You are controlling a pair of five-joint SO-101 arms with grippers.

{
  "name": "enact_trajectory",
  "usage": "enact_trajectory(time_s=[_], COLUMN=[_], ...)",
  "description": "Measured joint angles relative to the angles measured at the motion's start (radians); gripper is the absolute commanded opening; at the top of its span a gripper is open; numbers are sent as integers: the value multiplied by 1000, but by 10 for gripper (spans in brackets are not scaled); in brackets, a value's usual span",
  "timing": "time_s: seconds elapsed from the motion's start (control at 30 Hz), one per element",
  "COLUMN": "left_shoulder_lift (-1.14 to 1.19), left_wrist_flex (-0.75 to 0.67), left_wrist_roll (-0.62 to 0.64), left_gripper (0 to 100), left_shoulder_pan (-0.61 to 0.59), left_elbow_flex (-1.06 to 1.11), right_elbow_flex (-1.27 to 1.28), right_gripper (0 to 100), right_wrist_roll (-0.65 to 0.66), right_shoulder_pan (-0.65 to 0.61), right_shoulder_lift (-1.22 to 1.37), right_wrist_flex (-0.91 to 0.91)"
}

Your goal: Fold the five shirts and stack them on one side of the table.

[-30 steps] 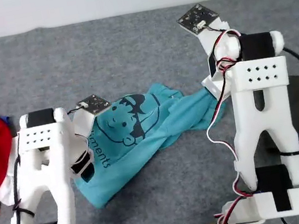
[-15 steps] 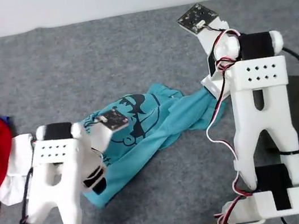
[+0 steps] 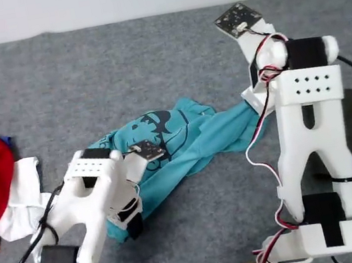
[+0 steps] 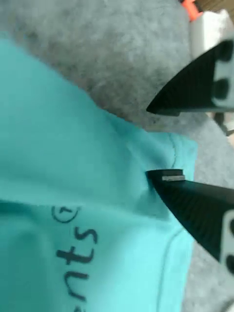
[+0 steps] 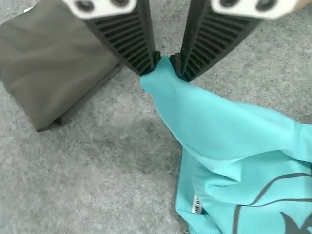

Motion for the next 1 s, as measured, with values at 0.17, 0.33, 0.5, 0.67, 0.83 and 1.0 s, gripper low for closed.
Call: enact_trajectory(time_s=[0.17, 0.33, 0.5, 0.67, 0.83, 1.0], left_shoulder_lift=[64, 77, 21, -198, -353, -402], left_wrist_flex=[-83, -89, -9, 167, 275, 287], left_wrist_roll=[6, 5, 6, 6, 5, 9], left_gripper=[55, 5, 5, 5, 5, 5], left_shoulder_pan=[0, 14, -17, -51, -86, -141], left_elbow_flex=[17, 12, -68, -290, -580, -827], right_elbow_flex=[0, 0, -6, -92, -163, -169], right_gripper=[10, 10, 10, 10, 10, 10], right_wrist_roll=[2, 3, 3, 3, 6, 6], right_shoulder_pan=[41, 54, 55, 55, 54, 23], right_shoulder_lift=[0, 0, 0, -14, -120, -279], right_wrist_flex=[0, 0, 8, 21, 21, 14])
